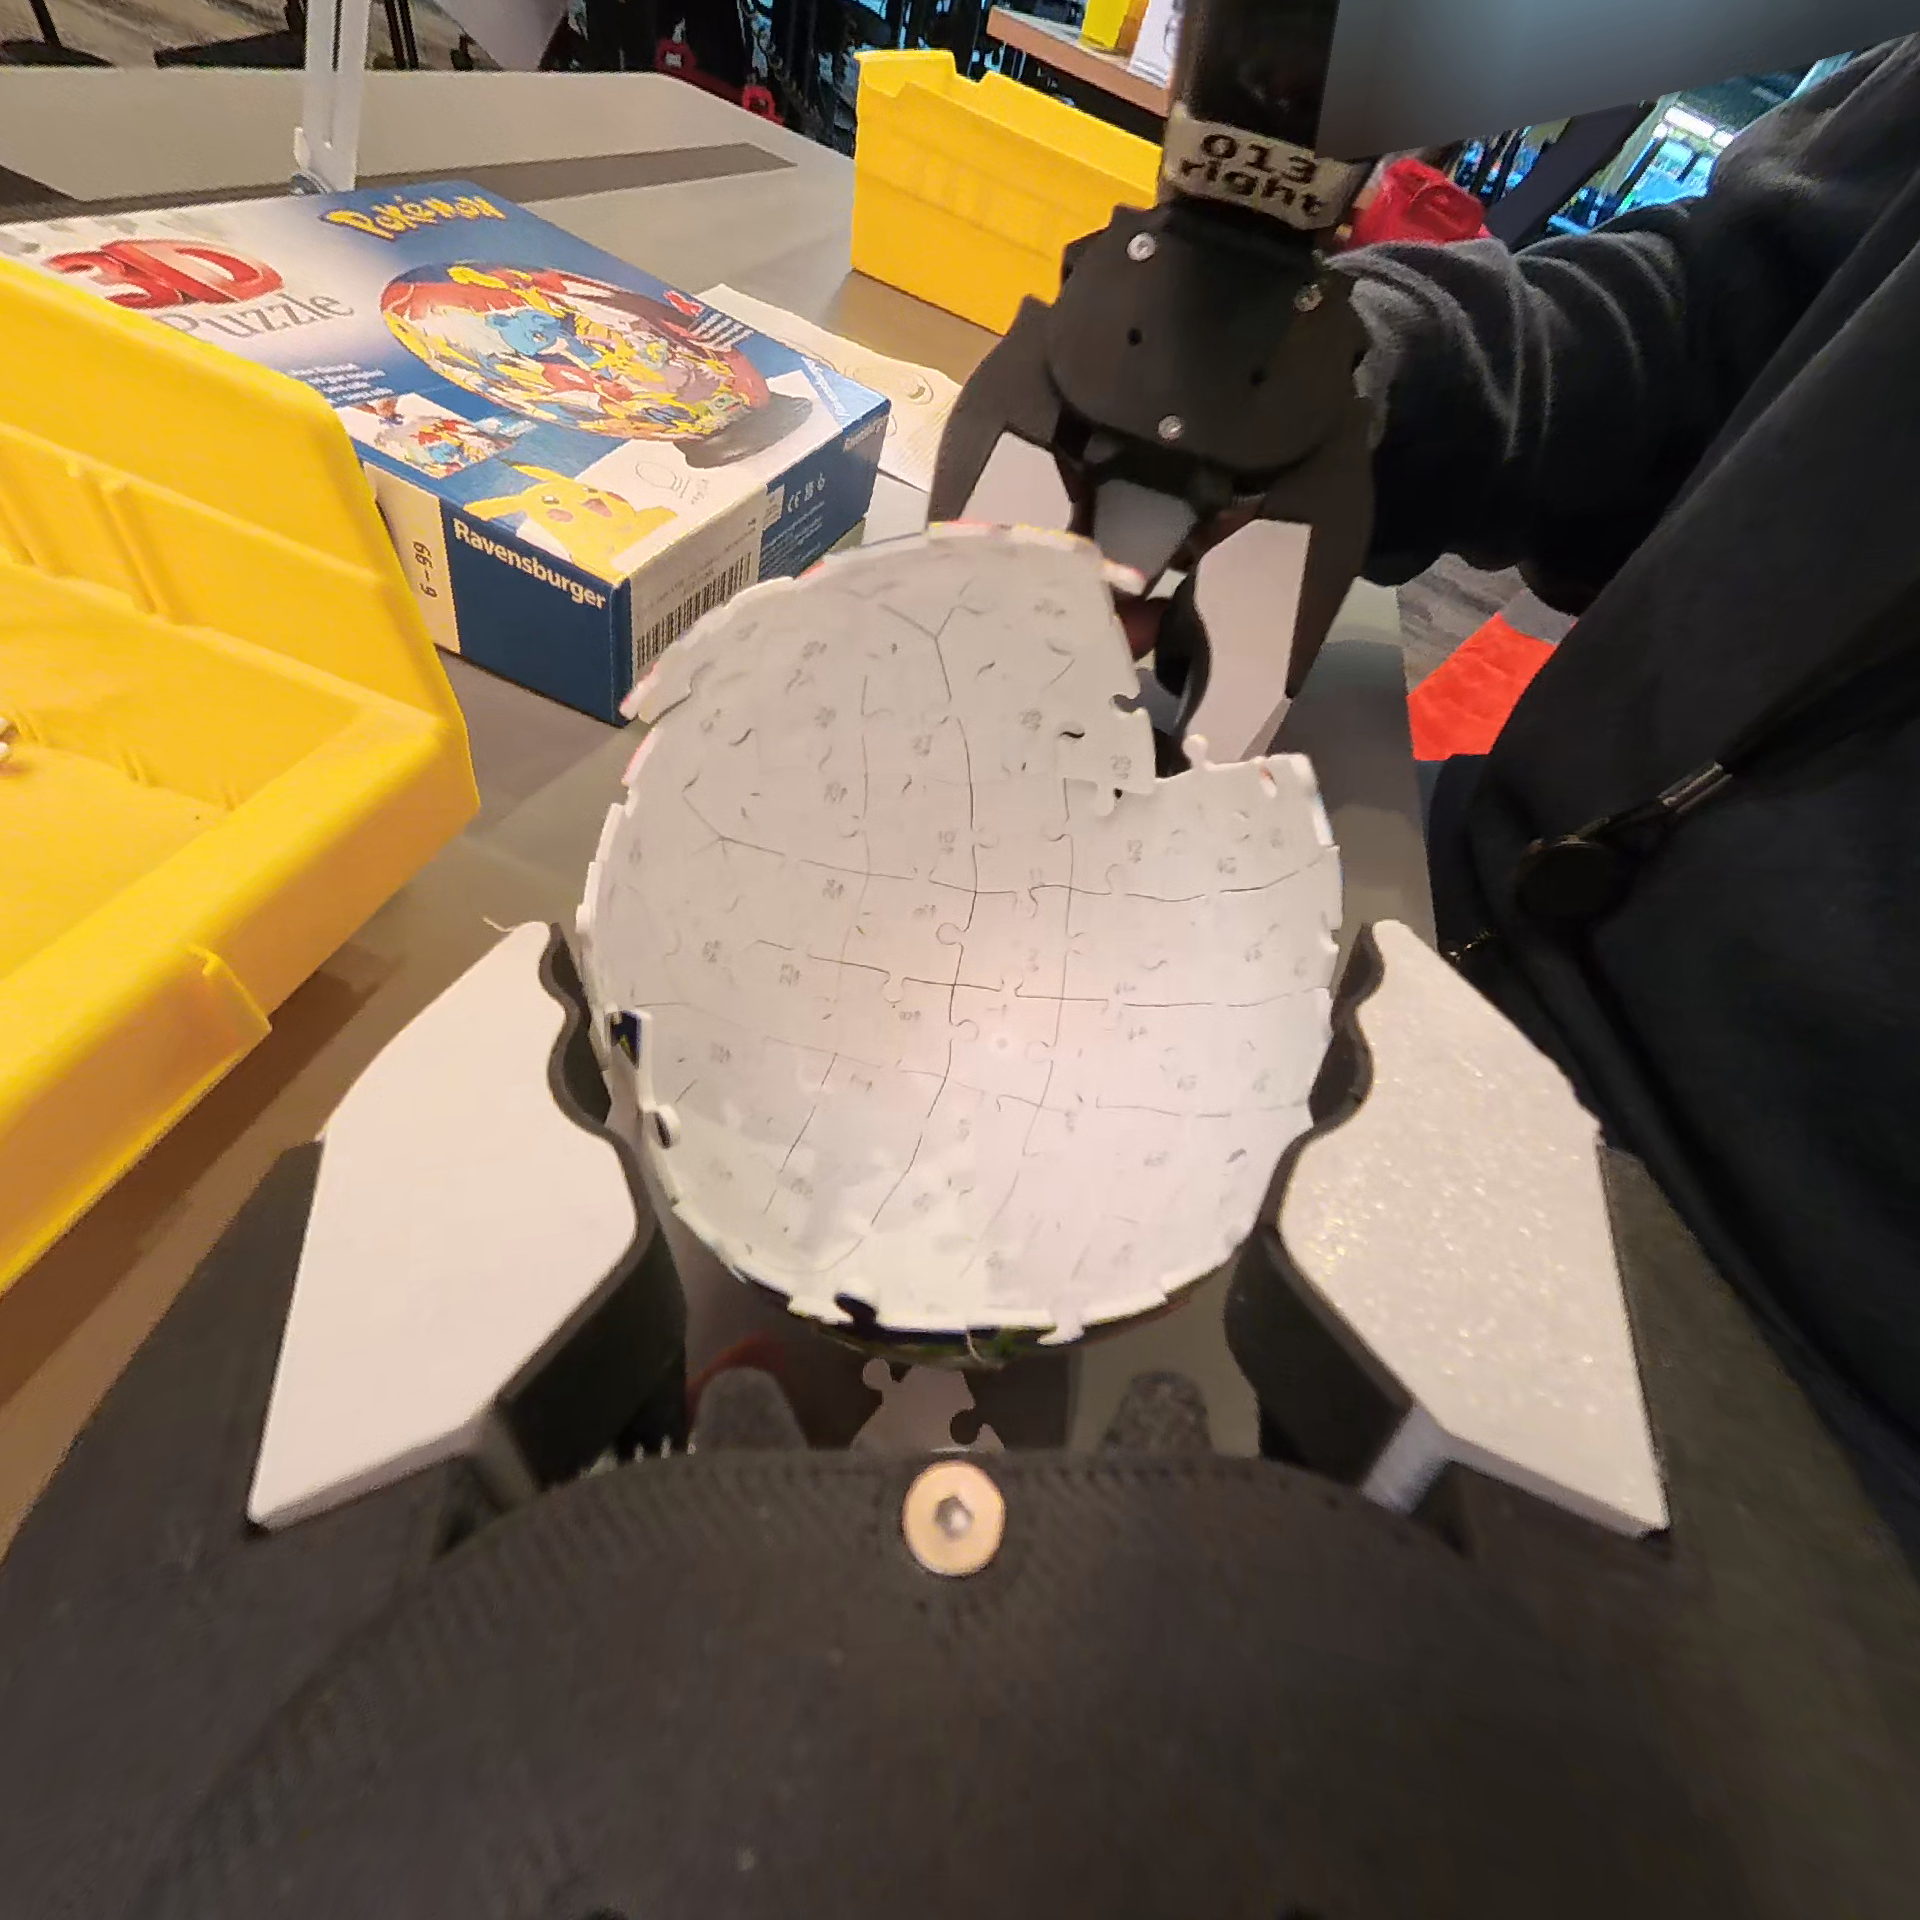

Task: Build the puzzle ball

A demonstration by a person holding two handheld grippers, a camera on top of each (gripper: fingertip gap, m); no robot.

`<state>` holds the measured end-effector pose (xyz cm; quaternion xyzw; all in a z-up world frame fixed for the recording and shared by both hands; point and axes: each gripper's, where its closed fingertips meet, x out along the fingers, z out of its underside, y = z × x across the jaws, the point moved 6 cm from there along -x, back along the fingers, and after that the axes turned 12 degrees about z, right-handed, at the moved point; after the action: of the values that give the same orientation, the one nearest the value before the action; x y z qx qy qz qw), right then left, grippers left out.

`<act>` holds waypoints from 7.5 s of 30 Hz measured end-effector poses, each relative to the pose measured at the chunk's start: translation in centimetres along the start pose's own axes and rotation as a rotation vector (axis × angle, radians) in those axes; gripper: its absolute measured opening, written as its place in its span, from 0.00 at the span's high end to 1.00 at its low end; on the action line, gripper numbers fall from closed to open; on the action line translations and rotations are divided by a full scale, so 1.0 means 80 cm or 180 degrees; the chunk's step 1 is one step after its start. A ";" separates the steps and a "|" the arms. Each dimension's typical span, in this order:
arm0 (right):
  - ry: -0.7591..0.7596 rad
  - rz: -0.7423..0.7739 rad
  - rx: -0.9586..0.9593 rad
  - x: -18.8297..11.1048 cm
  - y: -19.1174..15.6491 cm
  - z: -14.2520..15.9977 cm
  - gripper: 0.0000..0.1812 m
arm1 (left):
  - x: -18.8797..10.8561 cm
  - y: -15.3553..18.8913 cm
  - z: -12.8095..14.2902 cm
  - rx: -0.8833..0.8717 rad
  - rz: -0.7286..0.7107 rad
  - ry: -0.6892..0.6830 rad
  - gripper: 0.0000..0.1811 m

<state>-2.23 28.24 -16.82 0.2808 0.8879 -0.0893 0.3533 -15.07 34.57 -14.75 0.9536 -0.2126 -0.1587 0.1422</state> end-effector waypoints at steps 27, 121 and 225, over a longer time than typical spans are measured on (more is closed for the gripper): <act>-0.0018 0.0134 0.0215 -0.088 0.000 0.079 0.65 | 0.131 0.026 -0.066 0.0334 0.0125 -0.0800 0.28; -0.0556 0.0169 -0.1758 -0.097 -0.105 0.096 0.30 | 0.164 0.051 -0.049 0.1216 0.0048 -0.2499 0.26; 0.0008 0.0971 0.1280 -0.147 0.025 0.093 0.78 | 0.169 0.052 -0.049 0.1034 -0.0084 -0.2312 0.26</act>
<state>10.13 22.13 -14.25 0.4763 0.8001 -0.2094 0.2987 -3.50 25.68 -13.04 0.8481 -0.2591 -0.4518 -0.0969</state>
